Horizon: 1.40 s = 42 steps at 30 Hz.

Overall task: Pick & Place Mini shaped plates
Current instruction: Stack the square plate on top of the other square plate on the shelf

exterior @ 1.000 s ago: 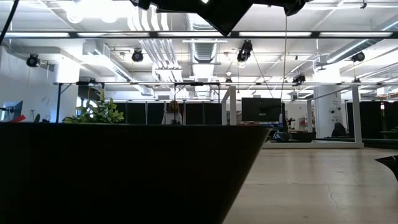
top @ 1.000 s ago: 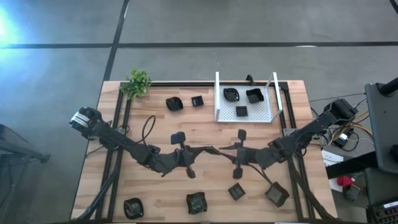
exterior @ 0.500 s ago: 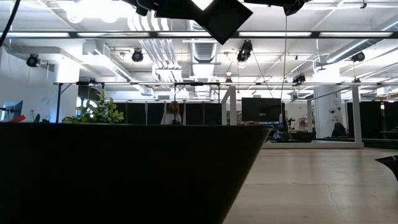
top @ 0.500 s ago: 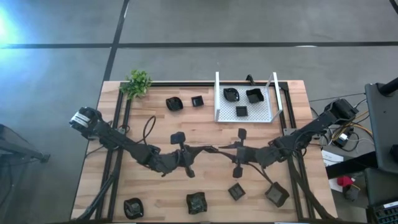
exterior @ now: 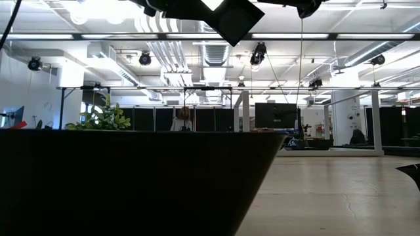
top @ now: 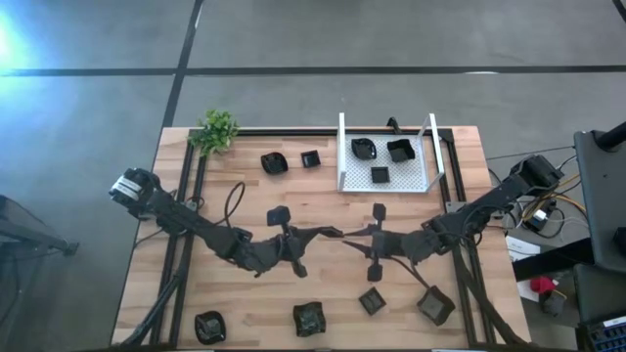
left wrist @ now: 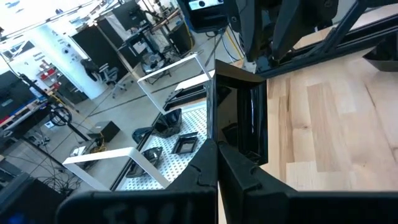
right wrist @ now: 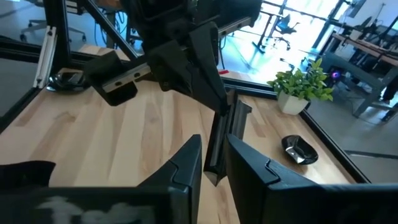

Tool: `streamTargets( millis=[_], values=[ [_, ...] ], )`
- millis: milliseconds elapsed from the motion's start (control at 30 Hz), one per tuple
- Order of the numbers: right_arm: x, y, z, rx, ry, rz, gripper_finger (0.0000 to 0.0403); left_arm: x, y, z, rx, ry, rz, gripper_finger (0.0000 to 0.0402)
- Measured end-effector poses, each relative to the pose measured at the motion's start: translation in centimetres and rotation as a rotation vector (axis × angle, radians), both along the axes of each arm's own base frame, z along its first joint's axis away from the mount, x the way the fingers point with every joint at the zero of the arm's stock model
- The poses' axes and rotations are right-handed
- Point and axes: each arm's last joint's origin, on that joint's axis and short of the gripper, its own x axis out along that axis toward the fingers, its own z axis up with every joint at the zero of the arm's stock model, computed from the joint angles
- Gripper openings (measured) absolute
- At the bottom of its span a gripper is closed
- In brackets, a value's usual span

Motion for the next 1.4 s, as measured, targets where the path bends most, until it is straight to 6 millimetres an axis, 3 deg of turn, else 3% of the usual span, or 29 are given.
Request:
streamTargets(
  millis=[1400],
  values=[
    [0.03, -0.10, -0.04, 0.006, 0.002, -0.006, 0.0063, 0.21, -0.33, 0.76, -0.014, -0.058, -0.092, 0.0000]
  ],
)
